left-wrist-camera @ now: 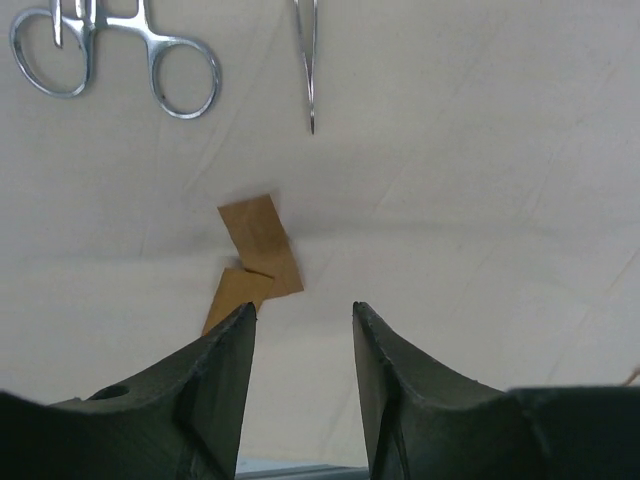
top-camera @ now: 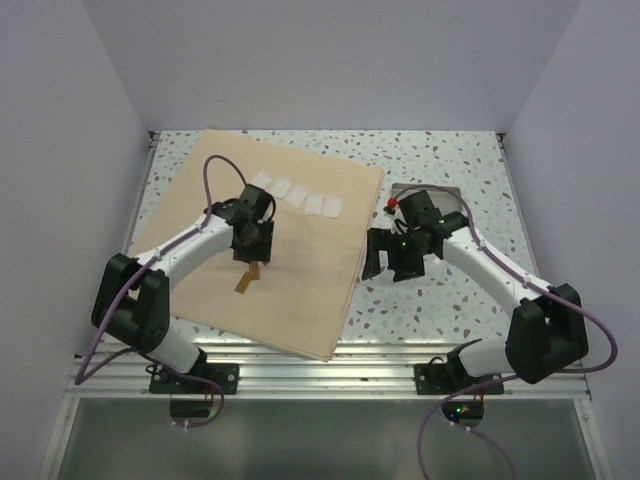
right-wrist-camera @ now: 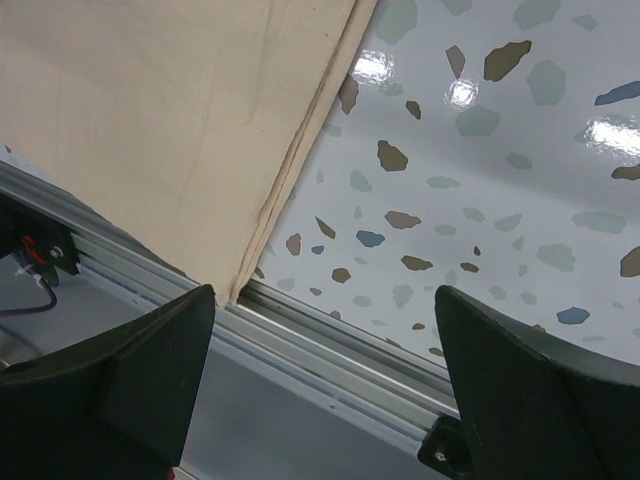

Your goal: Prepare the surgical pack

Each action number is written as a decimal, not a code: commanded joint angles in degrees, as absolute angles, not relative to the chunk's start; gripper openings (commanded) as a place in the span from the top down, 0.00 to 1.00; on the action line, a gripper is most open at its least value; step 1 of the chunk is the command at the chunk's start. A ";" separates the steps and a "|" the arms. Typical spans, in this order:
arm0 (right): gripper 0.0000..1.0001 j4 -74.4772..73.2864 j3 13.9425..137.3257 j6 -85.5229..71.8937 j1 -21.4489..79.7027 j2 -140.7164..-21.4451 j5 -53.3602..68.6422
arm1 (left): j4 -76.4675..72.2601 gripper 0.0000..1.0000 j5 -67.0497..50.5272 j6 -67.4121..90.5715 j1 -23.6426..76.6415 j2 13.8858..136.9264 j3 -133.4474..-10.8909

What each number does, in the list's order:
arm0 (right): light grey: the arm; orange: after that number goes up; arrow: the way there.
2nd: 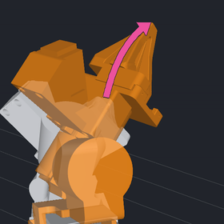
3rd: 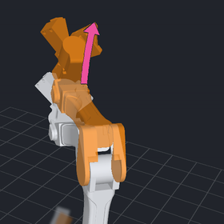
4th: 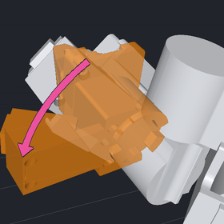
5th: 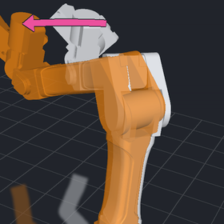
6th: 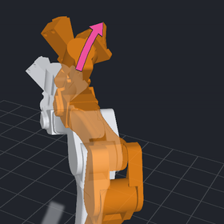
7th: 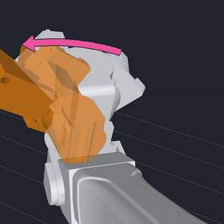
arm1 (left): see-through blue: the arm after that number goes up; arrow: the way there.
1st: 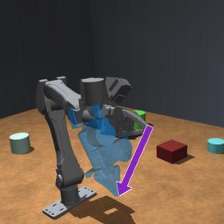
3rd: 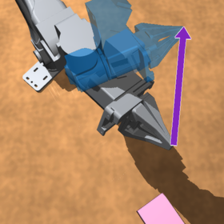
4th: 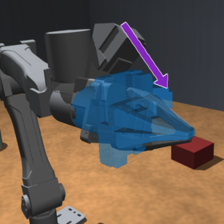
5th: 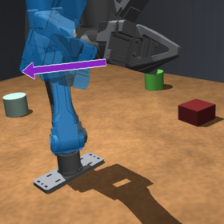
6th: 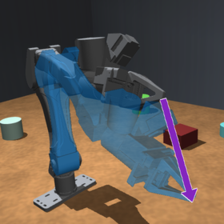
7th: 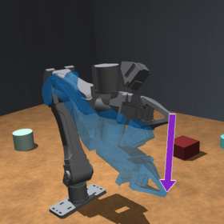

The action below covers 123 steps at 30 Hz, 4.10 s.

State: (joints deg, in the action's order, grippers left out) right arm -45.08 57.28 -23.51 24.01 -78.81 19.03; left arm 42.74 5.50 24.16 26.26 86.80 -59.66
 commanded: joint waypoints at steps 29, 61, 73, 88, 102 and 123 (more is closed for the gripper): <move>0.04 -47.55 62.75 -21.01 24.17 -83.49 19.25 | 34.63 0.80 -2.99 18.46 18.19 114.43 -83.06; 0.04 -45.70 63.72 -23.03 24.08 -84.82 20.83 | 31.82 0.64 -1.41 18.19 17.58 109.69 -76.99; 0.04 -45.88 63.46 -23.03 24.08 -85.25 20.83 | 31.46 0.68 -1.41 18.02 17.14 112.15 -77.26; 0.23 -36.05 72.41 -34.25 24.17 -91.66 25.75 | 33.93 1.00 -14.75 18.45 17.14 105.84 -79.46; 0.32 -18.19 73.92 -50.80 29.70 -97.29 27.78 | 22.41 1.00 -43.33 27.42 21.36 95.80 -70.75; 0.45 -16.62 72.77 -53.17 30.41 -97.91 23.03 | 23.38 1.00 -45.97 27.24 23.20 94.57 -71.10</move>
